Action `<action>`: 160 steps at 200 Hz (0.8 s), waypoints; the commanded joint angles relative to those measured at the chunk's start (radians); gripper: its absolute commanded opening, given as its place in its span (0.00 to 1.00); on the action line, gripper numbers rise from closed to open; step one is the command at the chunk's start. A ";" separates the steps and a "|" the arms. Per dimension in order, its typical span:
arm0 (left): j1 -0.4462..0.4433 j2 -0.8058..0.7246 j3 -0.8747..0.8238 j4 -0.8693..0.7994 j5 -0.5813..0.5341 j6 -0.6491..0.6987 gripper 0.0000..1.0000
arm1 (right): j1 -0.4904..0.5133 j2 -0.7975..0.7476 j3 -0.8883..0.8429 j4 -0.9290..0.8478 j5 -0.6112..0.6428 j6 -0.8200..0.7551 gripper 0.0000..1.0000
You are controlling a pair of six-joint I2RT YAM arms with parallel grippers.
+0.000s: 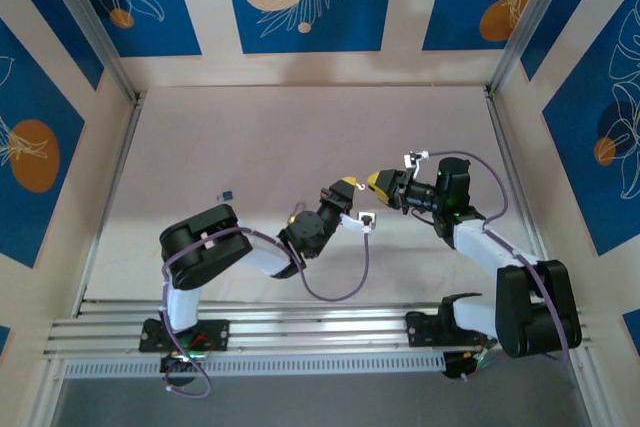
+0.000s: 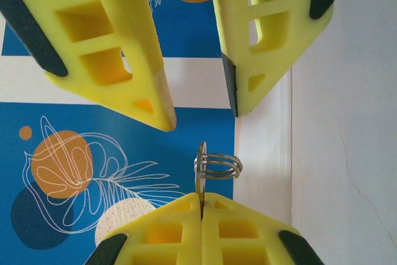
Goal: Unlock with the key
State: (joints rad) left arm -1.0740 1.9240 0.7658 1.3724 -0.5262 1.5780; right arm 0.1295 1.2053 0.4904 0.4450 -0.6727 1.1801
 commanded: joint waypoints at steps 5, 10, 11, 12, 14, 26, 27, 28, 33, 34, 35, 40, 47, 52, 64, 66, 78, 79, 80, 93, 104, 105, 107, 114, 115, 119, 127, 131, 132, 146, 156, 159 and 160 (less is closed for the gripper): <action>-0.012 0.016 0.021 0.035 -0.017 -0.015 0.00 | 0.019 -0.036 -0.011 -0.053 0.042 0.010 0.30; -0.013 0.016 0.021 0.035 -0.015 -0.013 0.00 | 0.023 -0.039 -0.010 -0.057 0.043 0.009 0.30; -0.013 0.016 0.021 0.035 -0.014 -0.012 0.00 | 0.024 -0.039 -0.010 -0.059 0.043 0.009 0.30; -0.012 0.017 0.021 0.036 -0.014 -0.013 0.00 | 0.025 -0.040 -0.010 -0.059 0.043 0.009 0.30; -0.012 0.017 0.022 0.036 -0.014 -0.013 0.00 | 0.025 -0.041 -0.009 -0.061 0.045 0.010 0.30; -0.012 0.017 0.023 0.036 -0.014 -0.012 0.00 | 0.033 -0.044 -0.008 -0.065 0.044 0.010 0.30; -0.012 0.016 0.023 0.036 -0.015 -0.012 0.00 | 0.034 -0.044 -0.008 -0.065 0.044 0.010 0.30; -0.012 0.016 0.023 0.036 -0.015 -0.012 0.00 | 0.034 -0.044 -0.009 -0.065 0.044 0.010 0.30; -0.012 0.017 0.024 0.036 -0.014 -0.010 0.00 | 0.037 -0.045 -0.008 -0.063 0.044 0.012 0.30; -0.012 0.017 0.024 0.036 -0.014 -0.010 0.00 | 0.037 -0.045 -0.008 -0.064 0.044 0.012 0.30; -0.012 0.017 0.024 0.035 -0.014 -0.010 0.00 | 0.038 -0.045 -0.007 -0.063 0.044 0.012 0.30; -0.012 0.017 0.026 0.036 -0.014 -0.010 0.00 | 0.042 -0.046 -0.008 -0.066 0.044 0.011 0.30; -0.012 0.017 0.026 0.036 -0.016 -0.009 0.00 | 0.046 -0.046 -0.010 -0.067 0.047 0.013 0.30; -0.012 0.017 0.027 0.036 -0.016 -0.009 0.00 | 0.048 -0.048 -0.011 -0.068 0.050 0.013 0.30; -0.012 0.018 0.027 0.035 -0.017 -0.007 0.00 | 0.055 -0.053 -0.019 -0.067 0.057 0.022 0.29; -0.012 0.018 0.027 0.035 -0.017 -0.007 0.00 | 0.055 -0.054 -0.021 -0.066 0.057 0.023 0.29; -0.012 0.017 0.027 0.036 -0.017 -0.006 0.00 | 0.056 -0.063 -0.030 -0.065 0.063 0.024 0.29; -0.012 0.017 0.027 0.036 -0.016 -0.006 0.00 | 0.057 -0.064 -0.031 -0.065 0.065 0.023 0.29; -0.012 0.016 0.027 0.036 -0.016 -0.006 0.00 | 0.057 -0.064 -0.031 -0.065 0.065 0.023 0.29; -0.011 0.017 0.027 0.036 -0.014 -0.005 0.00 | 0.057 -0.067 -0.031 -0.066 0.070 0.021 0.29; -0.012 0.018 0.027 0.035 -0.012 -0.002 0.00 | 0.057 -0.064 -0.025 -0.065 0.073 0.023 0.29; -0.012 0.018 0.027 0.035 -0.012 -0.001 0.00 | 0.057 -0.064 -0.025 -0.064 0.072 0.023 0.29; -0.012 0.018 0.027 0.036 -0.013 -0.001 0.00 | 0.057 -0.063 -0.025 -0.064 0.072 0.023 0.29; -0.013 0.019 0.029 0.036 -0.013 -0.001 0.00 | 0.056 -0.060 -0.019 -0.060 0.072 0.024 0.28; -0.013 0.018 0.028 0.036 -0.013 -0.001 0.00 | 0.057 -0.060 -0.018 -0.060 0.073 0.024 0.28; -0.013 0.018 0.029 0.037 -0.013 -0.001 0.00 | 0.058 -0.058 -0.014 -0.061 0.074 0.022 0.28; -0.014 0.018 0.029 0.036 -0.012 -0.003 0.00 | 0.057 -0.053 -0.008 -0.059 0.076 0.024 0.28; -0.013 0.019 0.027 0.036 -0.012 -0.002 0.00 | 0.057 -0.049 -0.005 -0.056 0.075 0.025 0.28; -0.014 0.019 0.027 0.036 -0.012 -0.003 0.00 | 0.057 -0.048 -0.005 -0.054 0.075 0.026 0.28; -0.012 0.021 0.030 0.036 -0.012 0.001 0.00 | 0.057 -0.030 0.003 -0.035 0.064 0.037 0.26; -0.013 0.021 0.030 0.036 -0.014 0.000 0.00 | 0.058 -0.020 0.007 -0.026 0.060 0.043 0.25; -0.013 0.020 0.030 0.036 -0.015 0.000 0.00 | 0.058 -0.017 0.007 -0.022 0.061 0.045 0.26; -0.014 0.021 0.029 0.035 -0.015 -0.001 0.00 | 0.058 -0.017 0.008 -0.022 0.061 0.045 0.25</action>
State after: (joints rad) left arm -1.0740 1.9259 0.7681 1.3724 -0.5262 1.5784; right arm 0.1825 1.1641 0.4713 0.4026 -0.6083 1.2076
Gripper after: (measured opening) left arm 0.046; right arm 0.259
